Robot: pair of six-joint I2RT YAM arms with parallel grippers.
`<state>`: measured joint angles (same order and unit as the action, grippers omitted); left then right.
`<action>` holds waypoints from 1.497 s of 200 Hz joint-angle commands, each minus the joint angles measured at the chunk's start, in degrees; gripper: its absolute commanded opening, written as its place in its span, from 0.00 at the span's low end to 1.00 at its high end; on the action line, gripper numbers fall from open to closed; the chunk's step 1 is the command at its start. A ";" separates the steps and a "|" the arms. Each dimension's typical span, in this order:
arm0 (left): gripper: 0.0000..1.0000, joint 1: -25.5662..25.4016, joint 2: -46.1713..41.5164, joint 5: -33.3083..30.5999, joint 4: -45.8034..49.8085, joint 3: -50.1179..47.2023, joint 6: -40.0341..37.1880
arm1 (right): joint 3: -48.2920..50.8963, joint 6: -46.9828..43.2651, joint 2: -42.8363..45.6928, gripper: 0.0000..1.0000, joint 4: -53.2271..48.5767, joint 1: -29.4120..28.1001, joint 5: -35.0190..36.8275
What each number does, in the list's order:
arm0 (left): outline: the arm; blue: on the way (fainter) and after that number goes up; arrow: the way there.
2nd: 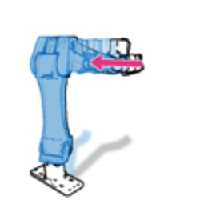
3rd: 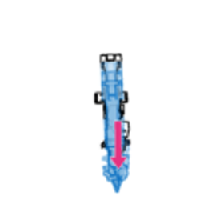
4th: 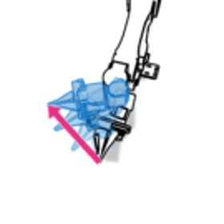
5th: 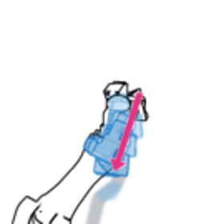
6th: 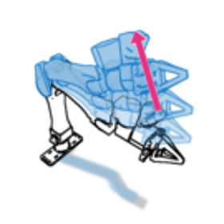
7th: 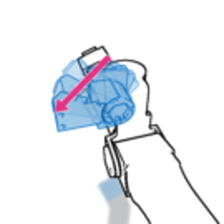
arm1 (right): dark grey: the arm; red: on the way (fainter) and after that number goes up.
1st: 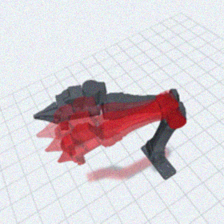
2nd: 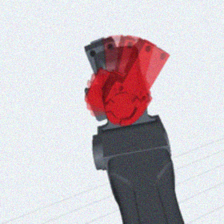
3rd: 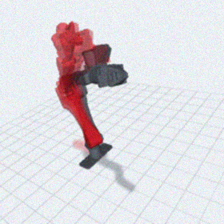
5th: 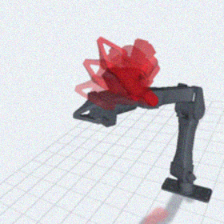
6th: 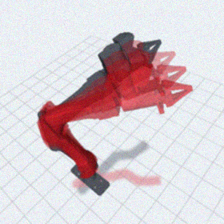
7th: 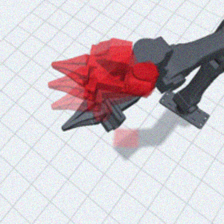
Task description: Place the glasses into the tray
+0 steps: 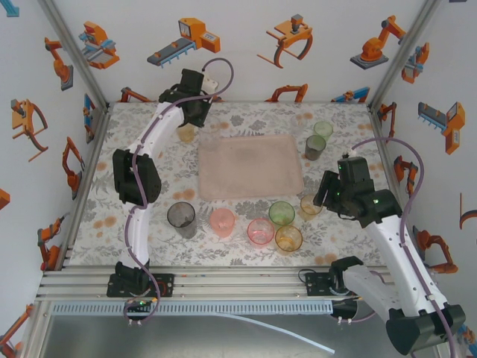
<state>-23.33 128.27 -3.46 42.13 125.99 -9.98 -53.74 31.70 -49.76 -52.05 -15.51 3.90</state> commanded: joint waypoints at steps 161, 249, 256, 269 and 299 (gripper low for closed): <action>0.71 -0.43 -9.71 -0.39 7.97 3.38 -0.67 | -0.62 -0.04 -1.37 0.59 1.76 0.23 -0.51; 0.99 -0.56 -39.69 20.32 15.55 -22.99 -10.58 | -4.13 1.48 -1.58 0.57 1.30 -2.61 -4.48; 0.97 -0.66 -42.52 21.49 16.31 -25.68 -11.67 | -4.60 1.66 -1.98 0.57 1.10 -3.60 -4.12; 0.97 -0.66 -47.41 22.10 16.84 -31.42 -13.49 | -5.44 1.77 -2.98 0.57 0.81 -5.62 -3.67; 0.97 -0.63 -55.29 17.42 15.70 -42.87 -14.39 | -5.73 2.35 -5.10 0.56 1.54 -8.89 -2.67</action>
<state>-23.97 76.25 14.31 56.34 89.76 -20.99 -58.24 32.80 -53.45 -51.31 -22.39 0.64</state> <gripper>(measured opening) 0.973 0.566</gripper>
